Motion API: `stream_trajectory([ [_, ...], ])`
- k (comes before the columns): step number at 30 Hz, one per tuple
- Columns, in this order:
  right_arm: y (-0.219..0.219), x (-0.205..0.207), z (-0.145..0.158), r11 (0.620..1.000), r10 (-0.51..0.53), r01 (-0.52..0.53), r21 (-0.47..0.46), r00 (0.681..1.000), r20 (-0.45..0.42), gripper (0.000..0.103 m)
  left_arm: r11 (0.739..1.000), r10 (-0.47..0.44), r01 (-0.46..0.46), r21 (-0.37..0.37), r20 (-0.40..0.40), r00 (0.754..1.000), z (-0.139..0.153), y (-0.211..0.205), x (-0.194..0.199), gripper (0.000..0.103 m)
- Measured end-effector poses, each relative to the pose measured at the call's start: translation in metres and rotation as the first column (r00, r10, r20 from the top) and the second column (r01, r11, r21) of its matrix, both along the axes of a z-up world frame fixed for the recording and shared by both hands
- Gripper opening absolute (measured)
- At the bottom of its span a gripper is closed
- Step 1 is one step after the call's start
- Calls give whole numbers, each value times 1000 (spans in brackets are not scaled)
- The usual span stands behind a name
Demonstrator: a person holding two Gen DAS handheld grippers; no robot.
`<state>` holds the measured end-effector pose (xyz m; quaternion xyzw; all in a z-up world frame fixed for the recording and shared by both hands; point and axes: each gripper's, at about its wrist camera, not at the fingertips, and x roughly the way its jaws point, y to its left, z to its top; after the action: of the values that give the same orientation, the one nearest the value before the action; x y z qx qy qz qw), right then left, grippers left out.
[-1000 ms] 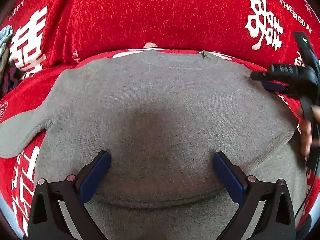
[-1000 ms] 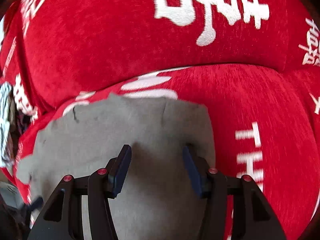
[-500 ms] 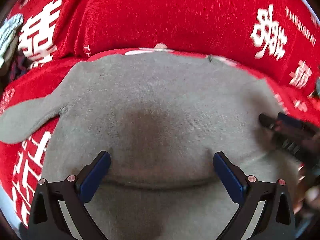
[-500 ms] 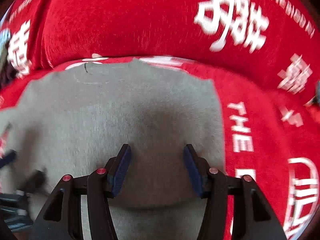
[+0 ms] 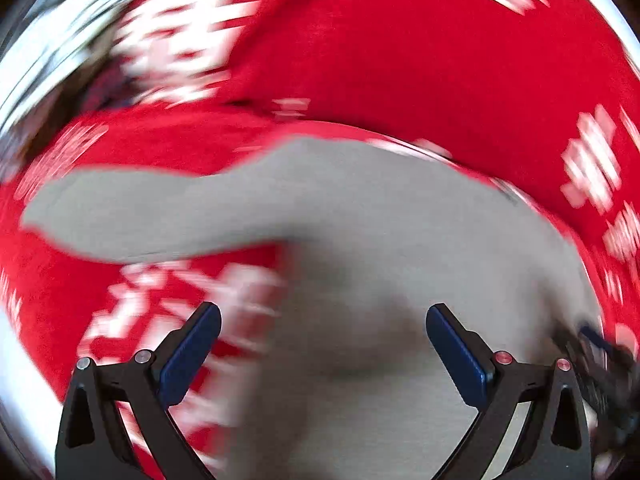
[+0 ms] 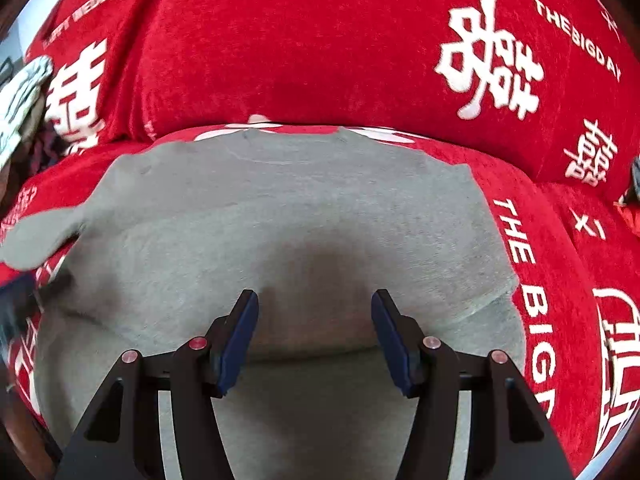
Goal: Fold small clothes
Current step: 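Move the left gripper toward the other sleeve's cuff, then close the left gripper on the other sleeve cuff and lift it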
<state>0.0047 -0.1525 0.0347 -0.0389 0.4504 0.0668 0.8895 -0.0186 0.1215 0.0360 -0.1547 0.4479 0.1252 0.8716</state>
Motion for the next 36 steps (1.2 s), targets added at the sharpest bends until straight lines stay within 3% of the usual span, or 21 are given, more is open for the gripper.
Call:
stream_trajectory([
  [2, 8, -4, -1, 1000, 19, -19, -2, 1000, -4, 63, 983, 166, -167, -71, -21, 986, -9, 66, -9, 103],
  [4, 17, -5, -3, 999, 34, -34, -4, 999, -10, 63, 945, 306, -310, -100, -50, 951, -20, 118, -19, 103],
  [6, 26, -9, -4, 999, 49, -49, -9, 999, -17, 63, 892, 438, -446, -75, -98, 894, -32, 163, -26, 103],
  [8, 38, -12, -5, 997, 71, -72, -23, 997, -23, 63, 825, 551, -563, -41, -160, 819, -44, 201, -30, 103],
  [10, 47, -12, -5, 995, 90, -91, -37, 996, -25, 63, 765, 637, -644, 8, -151, 756, -46, 223, -31, 103],
  [13, 57, -14, -5, 992, 109, -110, -53, 994, -28, 63, 709, 699, -704, 42, -174, 694, -50, 248, -15, 103],
  [16, 64, -15, -6, 990, 114, -117, -76, 993, -33, 63, 694, 715, -717, 69, -184, 675, -50, 266, 7, 103],
  [20, 65, -14, -5, 990, 106, -109, -89, 994, -40, 63, 630, 766, -774, 53, -205, 609, -50, 290, 17, 103],
  [23, 67, -12, -5, 990, 97, -101, -96, 994, -46, 63, 674, 730, -737, 45, -195, 655, -50, 300, 28, 100],
  [25, 69, -12, -4, 990, 98, -102, -100, 994, -45, 63, 695, 716, -716, 59, -145, 683, -43, 301, 26, 76],
  [27, 72, -12, -4, 989, 102, -107, -107, 994, -45, 63, 725, 686, -688, 28, -111, 719, -36, 301, 23, 19],
  [28, 74, -12, -5, 988, 103, -108, -110, 994, -46, 63, 753, 649, -656, -49, -103, 754, -36, 304, 19, 17],
  [32, 79, -11, -4, 987, 109, -114, -113, 993, -47, 63, 761, 628, -629, -160, -67, 776, -35, 319, 0, 17],
  [34, 82, -12, -2, 986, 120, -124, -111, 992, -44, 63, 763, 632, -631, -140, -43, 774, -30, 316, -10, 17],
  [36, 87, -9, -1, 984, 130, -135, -118, 991, -42, 63, 775, 629, -629, -57, -11, 777, -22, 307, -16, 17],
])
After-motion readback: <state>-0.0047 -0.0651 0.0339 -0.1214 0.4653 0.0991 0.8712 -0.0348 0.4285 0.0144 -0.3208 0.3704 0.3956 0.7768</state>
